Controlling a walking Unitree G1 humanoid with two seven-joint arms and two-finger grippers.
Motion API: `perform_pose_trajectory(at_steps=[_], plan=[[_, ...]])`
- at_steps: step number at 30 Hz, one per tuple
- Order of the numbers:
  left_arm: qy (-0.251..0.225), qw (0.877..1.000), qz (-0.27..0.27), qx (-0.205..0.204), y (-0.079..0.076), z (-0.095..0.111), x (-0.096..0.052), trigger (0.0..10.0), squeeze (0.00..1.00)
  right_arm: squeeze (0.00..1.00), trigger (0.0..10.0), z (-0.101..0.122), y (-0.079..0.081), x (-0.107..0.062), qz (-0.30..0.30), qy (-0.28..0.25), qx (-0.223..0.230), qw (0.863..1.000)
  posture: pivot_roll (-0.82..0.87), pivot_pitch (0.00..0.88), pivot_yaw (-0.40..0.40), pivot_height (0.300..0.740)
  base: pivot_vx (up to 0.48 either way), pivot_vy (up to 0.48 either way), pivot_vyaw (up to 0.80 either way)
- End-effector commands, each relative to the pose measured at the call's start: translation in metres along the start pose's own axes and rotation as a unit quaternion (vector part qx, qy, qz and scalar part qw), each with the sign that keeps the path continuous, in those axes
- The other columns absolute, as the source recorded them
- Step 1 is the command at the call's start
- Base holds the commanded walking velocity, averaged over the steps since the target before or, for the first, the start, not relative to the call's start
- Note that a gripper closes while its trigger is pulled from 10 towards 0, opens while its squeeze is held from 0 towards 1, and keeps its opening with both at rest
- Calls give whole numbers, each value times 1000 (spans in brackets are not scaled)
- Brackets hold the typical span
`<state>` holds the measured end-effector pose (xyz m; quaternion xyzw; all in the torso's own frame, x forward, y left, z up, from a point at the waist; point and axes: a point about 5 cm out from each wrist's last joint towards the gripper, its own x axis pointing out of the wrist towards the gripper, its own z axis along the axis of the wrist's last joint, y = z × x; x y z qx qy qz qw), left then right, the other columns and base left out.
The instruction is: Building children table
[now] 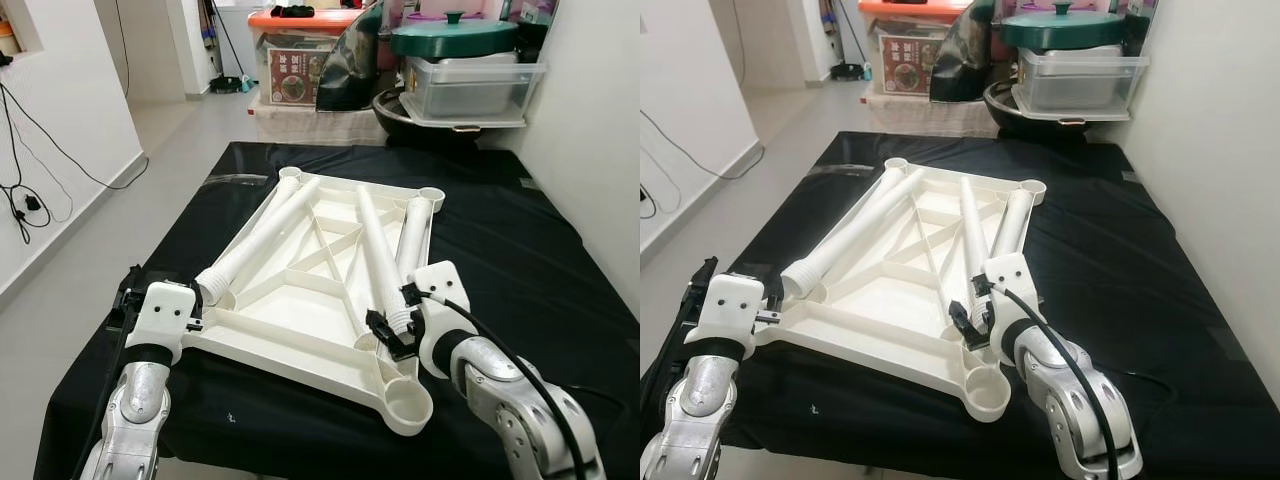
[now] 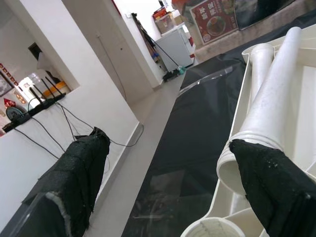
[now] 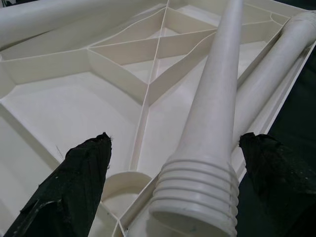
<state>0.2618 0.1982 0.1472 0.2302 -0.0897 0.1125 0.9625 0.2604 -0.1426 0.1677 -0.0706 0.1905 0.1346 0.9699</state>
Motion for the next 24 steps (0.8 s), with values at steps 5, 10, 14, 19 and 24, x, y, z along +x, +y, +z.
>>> perform_pose_trajectory(at_steps=[5,10,14,19,24], plan=[[4,1000,1,1,-3,-1,3,10000,0,0,10000,-12,-3,6,-12,27,19,999,10,0,-38,740,0,0,0],[5,1000,3,3,-2,-2,4,10000,0,0,10000,-18,-7,13,-31,38,37,998,16,0,-42,740,0,0,0],[5,1000,5,3,-1,-2,4,10000,0,0,10000,-22,-10,18,-42,46,52,997,23,0,-44,740,0,0,0],[3,1000,4,5,-2,-1,5,10000,0,0,8667,-35,-11,26,-44,66,76,994,36,0,-52,740,0,0,0],[2,1000,3,6,-2,-2,6,10000,0,0,3686,-47,-13,32,-49,86,96,990,35,0,-49,740,0,0,0]])
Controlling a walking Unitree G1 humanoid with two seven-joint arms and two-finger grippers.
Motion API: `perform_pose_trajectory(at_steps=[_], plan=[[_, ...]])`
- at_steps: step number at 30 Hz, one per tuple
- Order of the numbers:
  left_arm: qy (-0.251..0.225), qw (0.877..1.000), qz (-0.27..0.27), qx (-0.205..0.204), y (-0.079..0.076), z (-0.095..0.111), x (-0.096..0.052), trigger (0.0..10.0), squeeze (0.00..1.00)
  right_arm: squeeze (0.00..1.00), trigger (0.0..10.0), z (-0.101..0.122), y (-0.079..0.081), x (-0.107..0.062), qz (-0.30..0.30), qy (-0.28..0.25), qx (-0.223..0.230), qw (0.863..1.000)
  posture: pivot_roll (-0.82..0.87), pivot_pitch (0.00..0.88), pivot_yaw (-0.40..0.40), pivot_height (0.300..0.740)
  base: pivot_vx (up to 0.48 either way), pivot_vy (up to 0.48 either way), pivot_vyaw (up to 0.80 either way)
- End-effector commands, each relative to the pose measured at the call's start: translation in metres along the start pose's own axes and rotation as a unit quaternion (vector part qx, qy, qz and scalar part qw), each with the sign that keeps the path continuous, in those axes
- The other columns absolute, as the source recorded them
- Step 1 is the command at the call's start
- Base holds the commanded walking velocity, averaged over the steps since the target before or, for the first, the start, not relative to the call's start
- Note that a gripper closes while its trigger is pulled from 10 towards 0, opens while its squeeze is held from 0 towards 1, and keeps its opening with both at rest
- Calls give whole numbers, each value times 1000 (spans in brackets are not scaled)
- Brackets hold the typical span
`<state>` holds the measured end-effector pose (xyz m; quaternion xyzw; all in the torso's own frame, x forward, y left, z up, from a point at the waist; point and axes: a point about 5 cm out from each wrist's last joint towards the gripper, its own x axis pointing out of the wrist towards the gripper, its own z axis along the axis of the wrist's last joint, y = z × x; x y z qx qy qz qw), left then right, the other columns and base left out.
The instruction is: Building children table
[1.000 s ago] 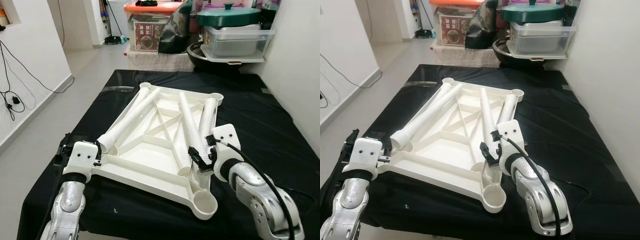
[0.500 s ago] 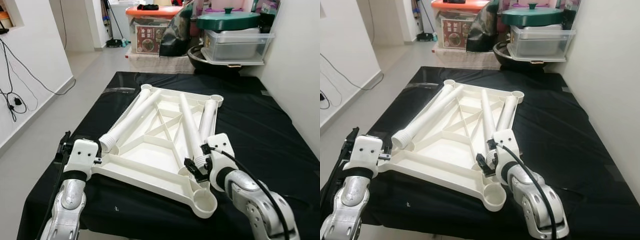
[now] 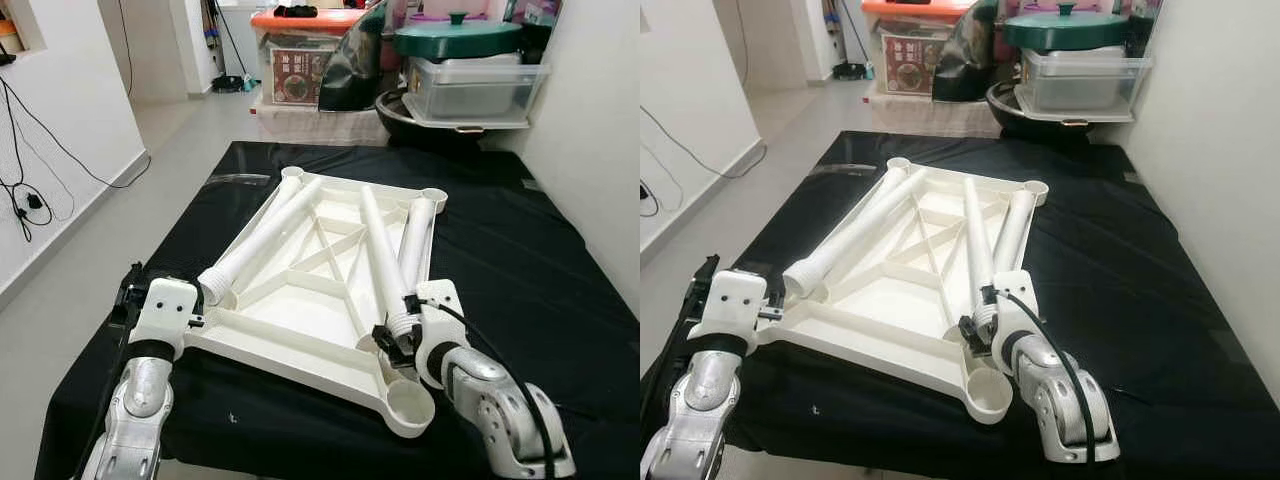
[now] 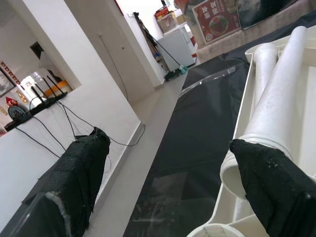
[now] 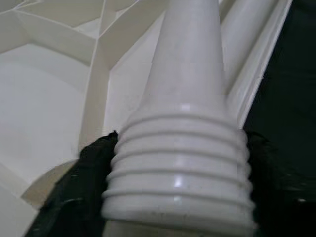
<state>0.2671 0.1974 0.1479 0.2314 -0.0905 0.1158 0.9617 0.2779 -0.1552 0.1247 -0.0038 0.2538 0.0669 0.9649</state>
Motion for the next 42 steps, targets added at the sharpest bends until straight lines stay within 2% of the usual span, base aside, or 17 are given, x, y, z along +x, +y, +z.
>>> perform_pose_trajectory(at_steps=[1,3,4,13,15,18,22,25,27,29,31,32,35,36,39,40,42], plan=[[2,1000,-1,4,-1,-2,1,10000,0,0,1333,-11,-4,4,-7,29,11,999,35,0,-48,740,0,0,0],[2,1000,-2,5,-2,-1,1,10000,0,0,1333,-12,-5,5,-10,29,12,999,35,0,-48,740,0,0,0],[1,1000,-3,4,-2,-1,1,10000,0,0,0,-12,-7,6,-14,26,19,999,38,0,-47,740,0,0,0],[-2,1000,-7,5,-3,-1,3,10000,0,0,0,5,-3,11,-19,-28,26,999,40,0,-39,740,0,0,0],[-4,1000,-12,3,-4,0,3,10000,0,0,0,23,-3,7,-10,-95,34,995,41,0,-37,740,0,0,0],[-6,1000,-17,0,-5,0,3,10000,0,0,0,31,-3,5,-3,-123,37,992,41,0,-37,740,0,0,0],[1,996,-36,-78,-6,3,5,10000,0,0,0,62,-1,0,38,-211,43,976,43,0,-36,740,0,0,0],[2,993,-41,-107,-6,5,7,10000,0,0,0,68,1,-1,52,-229,40,971,41,0,-36,740,0,0,0],[12,973,-57,-224,-4,11,12,10000,0,0,0,81,11,-7,100,-269,21,958,42,0,-36,740,0,0,0],[-1,936,-100,-337,-5,25,16,10000,0,0,0,84,23,-12,159,-290,-24,943,51,0,-40,740,0,0,0],[-15,920,-126,-372,-6,34,16,10000,0,0,0,81,27,-13,181,-289,-43,939,60,0,-47,740,0,0,0],[-15,920,-126,-372,-6,34,16,10000,0,0,0,81,27,-13,181,-289,-43,939,60,0,-47,740,0,0,0],[-49,862,-188,-468,-6,54,11,10000,0,0,0,69,38,-11,250,-263,-79,928,62,0,-53,740,0,0,0],[-49,862,-188,-468,-6,54,11,10000,0,0,0,69,38,-11,250,-263,-79,928,62,0,-53,740,0,0,0],[-56,828,-206,-519,-6,58,9,10000,0,0,0,61,44,-11,304,-254,-83,914,65,0,-54,740,0,0,0],[-56,828,-206,-519,-6,58,9,10000,0,0,0,61,44,-11,304,-254,-83,914,65,0,-54,740,0,0,0],[-63,798,-209,-561,-6,64,12,10000,0,0,0,53,48,-12,339,-241,-88,905,68,0,-53,740,0,0,0]])
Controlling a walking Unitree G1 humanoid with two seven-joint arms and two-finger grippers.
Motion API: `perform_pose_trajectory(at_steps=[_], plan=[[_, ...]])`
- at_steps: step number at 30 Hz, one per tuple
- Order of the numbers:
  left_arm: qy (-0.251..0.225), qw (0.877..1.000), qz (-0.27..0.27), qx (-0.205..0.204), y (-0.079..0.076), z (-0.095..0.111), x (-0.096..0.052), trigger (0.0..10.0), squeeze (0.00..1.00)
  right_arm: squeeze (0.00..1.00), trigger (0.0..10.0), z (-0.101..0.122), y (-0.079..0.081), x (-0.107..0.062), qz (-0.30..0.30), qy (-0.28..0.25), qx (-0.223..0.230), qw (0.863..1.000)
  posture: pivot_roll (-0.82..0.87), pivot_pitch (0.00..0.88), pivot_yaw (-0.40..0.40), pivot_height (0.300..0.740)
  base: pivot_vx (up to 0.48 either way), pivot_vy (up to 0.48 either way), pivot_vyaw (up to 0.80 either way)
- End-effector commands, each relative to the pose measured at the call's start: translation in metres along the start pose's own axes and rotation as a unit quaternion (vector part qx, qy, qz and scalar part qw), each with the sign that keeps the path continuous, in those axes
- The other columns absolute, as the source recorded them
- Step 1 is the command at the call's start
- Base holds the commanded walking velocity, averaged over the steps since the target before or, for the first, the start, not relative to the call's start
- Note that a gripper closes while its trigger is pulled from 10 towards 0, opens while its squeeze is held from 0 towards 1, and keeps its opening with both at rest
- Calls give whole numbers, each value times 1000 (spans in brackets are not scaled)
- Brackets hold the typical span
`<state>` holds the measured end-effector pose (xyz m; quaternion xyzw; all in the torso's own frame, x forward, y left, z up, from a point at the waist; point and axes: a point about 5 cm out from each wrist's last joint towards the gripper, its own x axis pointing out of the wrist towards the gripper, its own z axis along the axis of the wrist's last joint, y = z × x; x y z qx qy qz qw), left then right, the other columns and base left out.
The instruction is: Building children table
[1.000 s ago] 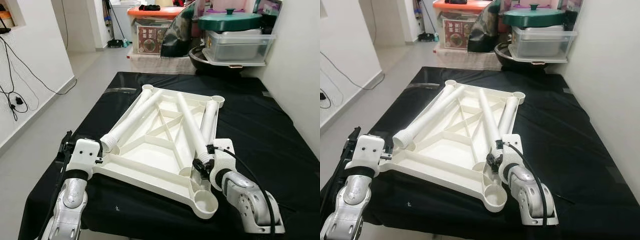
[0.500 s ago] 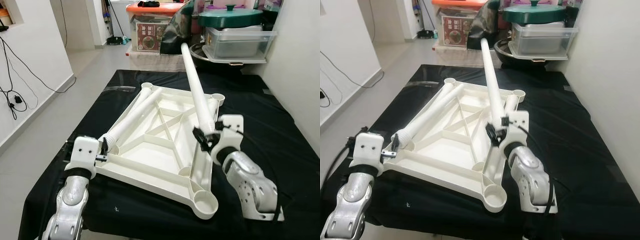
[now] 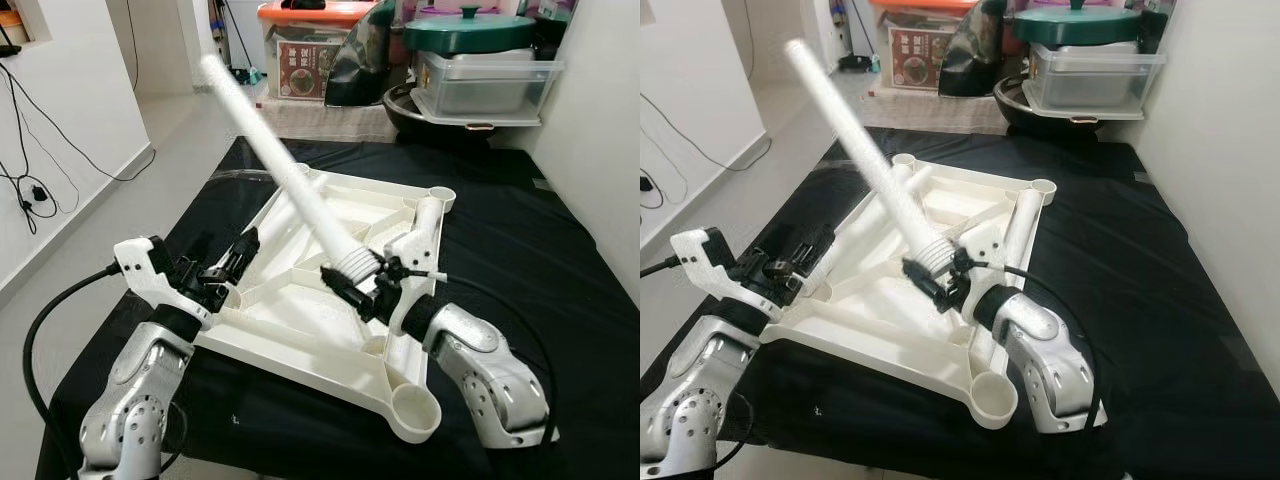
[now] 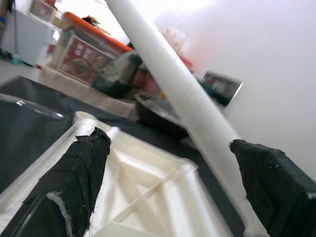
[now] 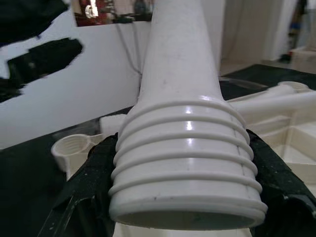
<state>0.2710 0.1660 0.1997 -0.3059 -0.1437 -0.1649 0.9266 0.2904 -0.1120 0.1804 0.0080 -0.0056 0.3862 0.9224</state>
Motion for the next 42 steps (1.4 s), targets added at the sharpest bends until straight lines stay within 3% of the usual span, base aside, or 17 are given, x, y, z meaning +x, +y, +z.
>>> perform_pose_trajectory(at_steps=[1,3,8,9,11,14,18,21,25,26,27,28,41,42], plan=[[-8,1000,-8,-25,-2,2,3,10000,0,0,0,-3,6,1,27,-4,5,1000,68,0,-53,740,0,0,0],[-15,998,-16,-57,-3,5,5,10000,0,0,0,-4,11,0,52,-10,14,999,69,0,-49,740,0,0,0],[-12,998,-14,-62,-1,6,6,10000,0,0,0,-4,12,-1,61,-16,18,998,69,0,-49,740,0,0,0],[-8,997,5,-73,10,7,5,10000,0,0,0,-4,18,-5,94,-19,13,995,55,0,-37,740,0,0,0],[-8,997,5,-73,10,7,5,10000,0,0,0,-4,18,-5,94,-19,13,995,55,0,-37,740,0,0,0],[-8,994,30,-105,29,15,5,10000,0,0,0,-16,31,-30,199,15,2,980,56,0,-32,740,0,0,0],[-15,994,33,-100,33,24,6,10000,0,0,0,-24,30,-42,229,39,3,973,55,0,-32,740,0,0,0],[-45,993,34,-104,40,45,7,10000,0,0,0,-36,23,-56,256,84,-10,963,53,0,-34,740,0,0,0],[-52,993,29,-101,40,50,7,10000,0,0,0,-39,18,-56,245,90,-12,965,54,0,-33,740,0,0,0],[-54,993,27,-100,39,51,7,8667,0,0,0,-39,16,-56,240,90,-13,966,55,0,-33,740,0,0,0],[-57,993,23,-103,38,52,7,1843,0,0,0,-38,15,-55,236,87,-14,968,56,0,-33,740,0,0,0],[-58,993,22,-105,38,51,6,0,0,0,0,-38,13,-54,232,84,-13,969,58,0,-33,740,0,0,0],[-56,992,25,-107,37,49,1,0,0,0,0,-34,5,-43,202,54,-33,977,65,0,-39,740,0,0,0],[-56,992,23,-109,35,49,1,0,0,0,4667,-33,3,-41,189,50,-39,980,68,0,-41,740,0,0,0]])
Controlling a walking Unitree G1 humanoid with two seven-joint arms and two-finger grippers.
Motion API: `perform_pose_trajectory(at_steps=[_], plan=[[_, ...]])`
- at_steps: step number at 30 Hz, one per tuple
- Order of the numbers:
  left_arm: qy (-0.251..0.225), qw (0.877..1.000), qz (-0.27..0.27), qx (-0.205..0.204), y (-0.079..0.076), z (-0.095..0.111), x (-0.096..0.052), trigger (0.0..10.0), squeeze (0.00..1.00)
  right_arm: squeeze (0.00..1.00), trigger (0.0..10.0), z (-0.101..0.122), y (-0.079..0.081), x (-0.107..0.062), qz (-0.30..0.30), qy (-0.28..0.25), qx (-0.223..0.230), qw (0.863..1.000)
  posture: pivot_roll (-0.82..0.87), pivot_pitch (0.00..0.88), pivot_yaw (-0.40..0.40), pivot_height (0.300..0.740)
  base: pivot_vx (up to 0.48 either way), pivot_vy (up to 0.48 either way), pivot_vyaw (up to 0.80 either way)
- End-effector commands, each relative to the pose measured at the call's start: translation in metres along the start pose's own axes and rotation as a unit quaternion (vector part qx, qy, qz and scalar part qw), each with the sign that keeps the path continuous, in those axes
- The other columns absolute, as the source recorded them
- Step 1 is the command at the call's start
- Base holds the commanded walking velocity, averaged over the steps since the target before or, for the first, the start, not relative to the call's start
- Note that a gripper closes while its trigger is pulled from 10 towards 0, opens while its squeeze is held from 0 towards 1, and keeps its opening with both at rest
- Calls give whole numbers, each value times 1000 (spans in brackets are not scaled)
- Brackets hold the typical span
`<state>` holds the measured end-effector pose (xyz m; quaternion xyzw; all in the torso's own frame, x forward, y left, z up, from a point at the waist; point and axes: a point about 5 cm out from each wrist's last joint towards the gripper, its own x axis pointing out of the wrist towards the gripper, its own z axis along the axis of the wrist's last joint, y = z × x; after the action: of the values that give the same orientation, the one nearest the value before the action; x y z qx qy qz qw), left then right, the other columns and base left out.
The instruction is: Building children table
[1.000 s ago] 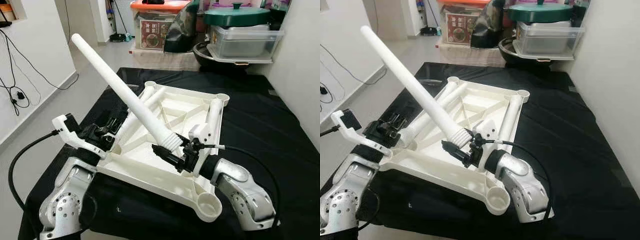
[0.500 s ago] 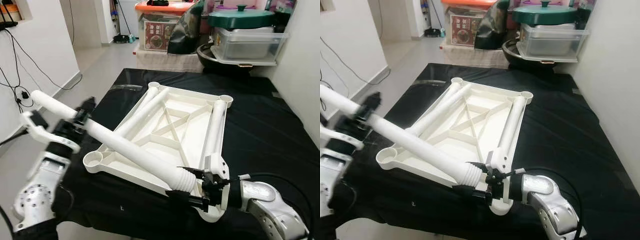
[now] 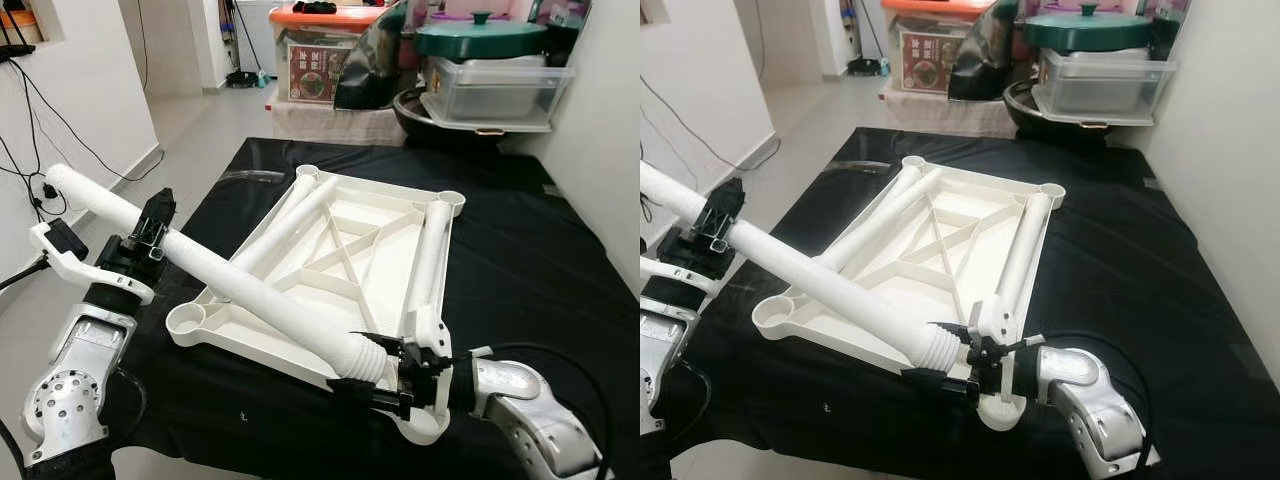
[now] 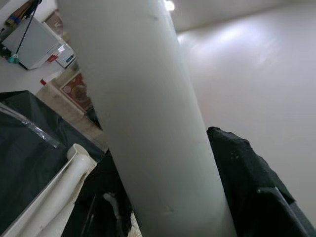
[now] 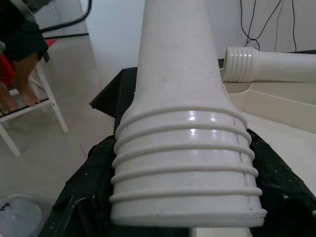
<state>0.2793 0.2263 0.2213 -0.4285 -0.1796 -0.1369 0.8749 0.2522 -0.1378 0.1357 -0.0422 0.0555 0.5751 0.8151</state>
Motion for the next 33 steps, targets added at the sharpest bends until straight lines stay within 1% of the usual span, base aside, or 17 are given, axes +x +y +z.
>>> perform_pose_trajectory(at_steps=[1,2,4,5,11,15,17,18,19,23,25,26,27,29,31,32,33], plan=[[14,1000,-3,9,-3,-4,-1,0,0,0,4667,10,-13,3,-53,-19,-27,998,68,0,-41,740,0,0,0],[14,1000,-7,7,-6,-4,0,0,0,0,10000,9,-19,5,-81,-11,-29,996,68,0,-41,740,0,0,0],[15,1000,-10,6,-7,-4,0,0,0,0,10000,7,-23,6,-101,-6,-30,994,68,0,-41,740,0,0,0],[13,1000,-12,5,-9,-5,2,0,0,1000,10000,6,-29,9,-125,-5,-38,991,72,0,-40,740,0,0,0],[5,1000,-2,20,-10,-2,7,0,0,1000,10000,-3,-38,9,-167,36,-79,982,71,0,-37,740,0,0,0],[3,999,4,42,-8,3,9,0,0,1000,10000,-7,-40,-2,-169,56,-80,981,71,0,-37,740,0,0,0],[6,999,6,43,-8,2,9,0,0,1000,10000,7,-41,-3,-165,38,-86,982,56,0,-27,740,0,0,0],[6,999,6,43,-8,2,9,0,0,1000,10000,7,-41,-3,-165,38,-86,982,56,0,-27,740,0,0,0],[11,999,7,40,-8,-2,10,0,0,1000,10000,25,-42,2,-158,15,-99,982,54,0,-25,740,0,0,0],[20,999,6,38,-9,-7,11,0,0,1000,10000,43,-42,9,-147,-14,-107,983,51,0,-19,740,0,0,0],[34,999,-2,40,-12,-14,13,0,0,1000,10000,71,-39,24,-116,-57,-96,987,46,0,-13,740,0,0,0],[47,998,-7,44,-14,-20,14,0,0,1000,10000,93,-36,43,-92,-71,-102,988,46,0,-12,740,0,0,0],[47,998,-7,44,-14,-20,14,0,0,1000,10000,93,-36,43,-92,-71,-102,988,46,0,-12,740,0,0,0],[53,998,-11,43,-15,-23,15,0,0,1000,10000,101,-34,54,-79,-73,-104,989,53,0,-19,740,0,0,0],[65,997,-18,45,-18,-29,16,0,0,1000,10000,109,-28,71,-41,-76,-85,993,59,0,-26,740,0,0,0],[70,996,-20,45,-20,-33,17,0,0,965,10000,110,-25,79,-25,-67,-73,995,66,0,-32,740,0,0,0],[70,996,-20,45,-20,-33,17,0,0,965,10000,110,-25,79,-25,-67,-73,995,66,0,-32,740,0,0,0]])
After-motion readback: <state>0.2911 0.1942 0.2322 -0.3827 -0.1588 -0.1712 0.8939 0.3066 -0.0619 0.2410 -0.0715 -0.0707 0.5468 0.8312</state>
